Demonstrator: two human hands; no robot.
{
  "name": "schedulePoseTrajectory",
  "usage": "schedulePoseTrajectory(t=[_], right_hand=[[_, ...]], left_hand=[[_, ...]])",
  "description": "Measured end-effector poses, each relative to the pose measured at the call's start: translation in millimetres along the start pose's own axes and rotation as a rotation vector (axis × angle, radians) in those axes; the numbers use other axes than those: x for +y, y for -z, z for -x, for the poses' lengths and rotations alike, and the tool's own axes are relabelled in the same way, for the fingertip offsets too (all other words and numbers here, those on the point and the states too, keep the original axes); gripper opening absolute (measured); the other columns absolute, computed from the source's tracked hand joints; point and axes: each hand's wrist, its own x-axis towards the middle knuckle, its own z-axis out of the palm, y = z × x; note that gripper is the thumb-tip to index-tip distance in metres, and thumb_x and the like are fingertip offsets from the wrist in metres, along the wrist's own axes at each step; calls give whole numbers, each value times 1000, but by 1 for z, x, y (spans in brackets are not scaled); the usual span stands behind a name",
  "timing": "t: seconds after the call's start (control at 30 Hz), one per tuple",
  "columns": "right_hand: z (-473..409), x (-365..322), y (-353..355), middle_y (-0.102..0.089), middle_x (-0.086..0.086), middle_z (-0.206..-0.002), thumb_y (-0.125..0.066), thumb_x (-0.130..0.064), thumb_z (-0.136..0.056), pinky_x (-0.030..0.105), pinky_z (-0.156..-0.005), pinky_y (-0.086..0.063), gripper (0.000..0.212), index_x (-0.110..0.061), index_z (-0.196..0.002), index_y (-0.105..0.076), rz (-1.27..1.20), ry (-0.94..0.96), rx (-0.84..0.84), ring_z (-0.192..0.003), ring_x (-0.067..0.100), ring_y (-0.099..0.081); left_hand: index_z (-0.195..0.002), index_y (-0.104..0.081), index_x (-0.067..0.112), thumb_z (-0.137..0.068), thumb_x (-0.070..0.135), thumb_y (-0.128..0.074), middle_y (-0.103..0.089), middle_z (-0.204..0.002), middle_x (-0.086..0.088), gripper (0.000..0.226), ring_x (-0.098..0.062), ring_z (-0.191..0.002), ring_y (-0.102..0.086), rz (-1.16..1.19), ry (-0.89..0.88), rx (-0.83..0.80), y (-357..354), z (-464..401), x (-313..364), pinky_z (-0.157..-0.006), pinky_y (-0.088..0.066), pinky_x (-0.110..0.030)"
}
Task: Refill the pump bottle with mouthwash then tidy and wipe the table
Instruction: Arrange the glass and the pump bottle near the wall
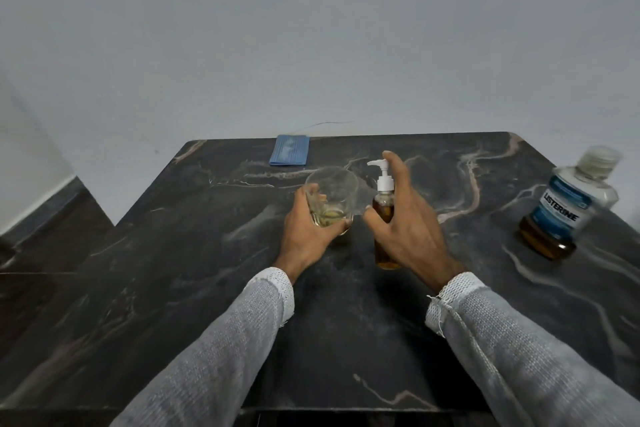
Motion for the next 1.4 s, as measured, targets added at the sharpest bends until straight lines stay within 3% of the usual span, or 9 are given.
schedulePoseTrajectory(t=[0.07, 0.2, 0.3, 0.6, 0.73, 0.87, 1.13, 1.3, 1.4], right_hand=[[7, -5, 2, -58, -6, -93, -61, -31, -82, 37, -66, -53, 82, -45, -143, -9, 2, 2, 3, -70, 10, -59], [18, -10, 6, -55, -10, -104, -62, -30, -82, 45, -72, -57, 81, -50, -140, -9, -14, 14, -4, -77, 15, -63], [19, -12, 6, -59, -9, -105, -60, -33, -82, 46, -77, -56, 79, -48, -141, -11, -13, 4, -9, -80, 16, -64], [15, -12, -2, -63, -11, -87, -57, -33, -87, 45, -76, -55, 65, -38, -140, -21, 8, 38, -18, -72, 10, -61], [11, -18, -7, -65, -7, -87, -55, -31, -89, 34, -71, -51, 68, -39, -145, -18, 15, 93, -37, -68, 10, -58], [4, -25, -11, -58, -9, -80, -55, -28, -86, 28, -67, -38, 64, -33, -142, -25, 99, 142, -31, -64, 9, -49], [-6, -31, -12, -54, -9, -63, -53, -21, -87, 29, -57, -45, 57, -26, -137, -26, 143, 152, -77, -52, 4, -50], [-10, -30, -15, -55, -8, -66, -53, -20, -87, 29, -57, -44, 43, -25, -124, -32, 154, 144, -75, -55, 8, -52], [-9, -29, -16, -58, -7, -68, -53, -22, -87, 31, -59, -46, 48, -28, -128, -30, 146, 143, -67, -56, 9, -54]], left_hand=[[-133, -41, 29, -60, 36, -90, -62, -112, 19, 88, 0, -106, -61, 3, -3, 3, -3, 5, 4, -91, -51, -20], [-138, -37, 28, -61, 37, -89, -58, -132, 5, 94, -14, -121, -56, -11, 14, 6, -7, 9, 4, -102, -49, -38], [-137, -37, 27, -62, 36, -89, -57, -134, 1, 91, -17, -123, -54, -29, 36, 12, -10, 8, 2, -104, -48, -43], [-129, -43, 30, -60, 48, -86, -62, -125, 7, 83, -12, -112, -60, -52, 60, 20, -11, 8, -2, -96, -51, -37], [-122, -44, 39, -57, 56, -80, -64, -119, 13, 77, -8, -107, -62, -10, 60, 7, -10, 12, 0, -90, -50, -29], [-119, -43, 45, -55, 61, -76, -65, -116, 14, 75, -7, -103, -63, 5, 62, -1, -8, 14, 2, -91, -53, -35], [-124, -42, 42, -55, 64, -74, -66, -116, 13, 79, -9, -104, -64, -4, 75, -4, -7, 15, 3, -92, -54, -41], [-125, -43, 39, -54, 63, -76, -66, -116, 13, 82, -8, -103, -63, -6, 71, -4, -7, 16, 3, -91, -54, -40], [-125, -43, 39, -54, 63, -76, -66, -116, 13, 82, -8, -104, -63, -14, 76, 1, -7, 15, 2, -92, -54, -41]])
